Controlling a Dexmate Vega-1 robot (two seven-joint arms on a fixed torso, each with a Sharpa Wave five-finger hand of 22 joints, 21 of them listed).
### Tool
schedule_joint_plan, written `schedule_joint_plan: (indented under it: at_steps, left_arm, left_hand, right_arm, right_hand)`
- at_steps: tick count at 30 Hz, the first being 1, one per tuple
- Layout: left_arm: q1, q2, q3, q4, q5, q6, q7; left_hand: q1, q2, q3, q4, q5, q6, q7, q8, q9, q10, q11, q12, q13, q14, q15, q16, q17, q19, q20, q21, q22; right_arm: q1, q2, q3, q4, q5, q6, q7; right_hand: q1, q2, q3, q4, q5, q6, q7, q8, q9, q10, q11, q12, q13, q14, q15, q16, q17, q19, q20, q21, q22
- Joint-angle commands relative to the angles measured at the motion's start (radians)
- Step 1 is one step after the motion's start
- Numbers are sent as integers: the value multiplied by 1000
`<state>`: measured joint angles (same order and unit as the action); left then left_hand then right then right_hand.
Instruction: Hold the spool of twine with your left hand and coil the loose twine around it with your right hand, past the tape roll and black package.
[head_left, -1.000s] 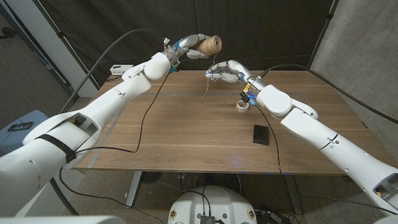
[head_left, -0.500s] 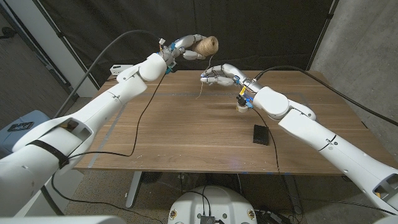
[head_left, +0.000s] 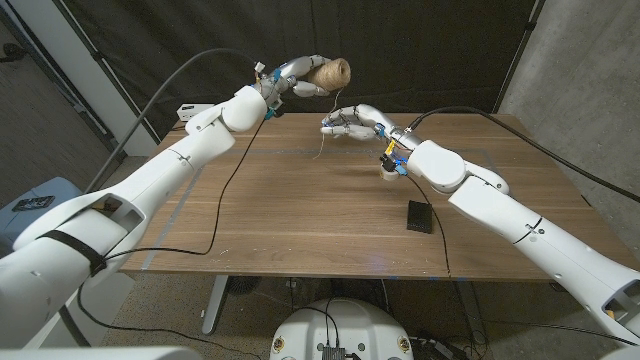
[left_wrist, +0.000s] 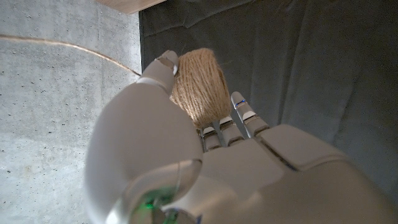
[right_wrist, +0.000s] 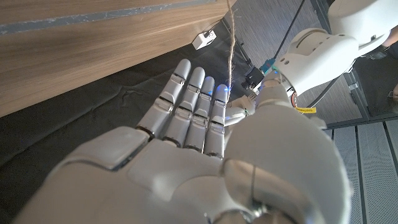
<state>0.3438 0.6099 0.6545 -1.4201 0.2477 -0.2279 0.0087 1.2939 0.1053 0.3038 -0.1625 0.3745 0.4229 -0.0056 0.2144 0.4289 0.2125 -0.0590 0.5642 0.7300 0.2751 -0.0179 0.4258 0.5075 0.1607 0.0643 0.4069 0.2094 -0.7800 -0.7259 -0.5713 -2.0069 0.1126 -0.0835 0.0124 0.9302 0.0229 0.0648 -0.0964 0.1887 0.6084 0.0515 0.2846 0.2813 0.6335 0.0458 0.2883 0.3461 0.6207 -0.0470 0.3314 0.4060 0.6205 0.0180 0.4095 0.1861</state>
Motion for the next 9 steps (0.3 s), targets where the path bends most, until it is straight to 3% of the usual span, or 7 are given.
schedule_joint_plan:
  at_steps: [1, 9]
  left_arm:
    - [14, 5, -8, -24, 5, 18, 8]
    - [12, 5, -8, -18, 3, 17, 5]
  left_hand:
    - [0, 8, 8, 5, 4, 9, 2, 5, 5, 7, 2, 0, 1, 5, 3, 2, 2, -8, 0, 6, 1]
    - [0, 9, 8, 5, 4, 8, 2, 4, 5, 5, 3, -1, 2, 5, 2, 3, 3, -8, 1, 6, 1]
  right_arm:
    - [2, -10, 1, 3, 5, 13, 21]
    - [12, -5, -3, 17, 9, 22, 34]
  right_hand:
    - [-9, 3, -8, -3, 6, -6, -2, -3, 3, -9, -2, -3, 3, -11, 3, -8, 3, -5, -1, -3, -1]
    - [-10, 5, -7, -3, 6, -6, -1, -4, 4, -12, -1, -3, 4, -14, 4, -9, 3, -8, 1, -6, -1]
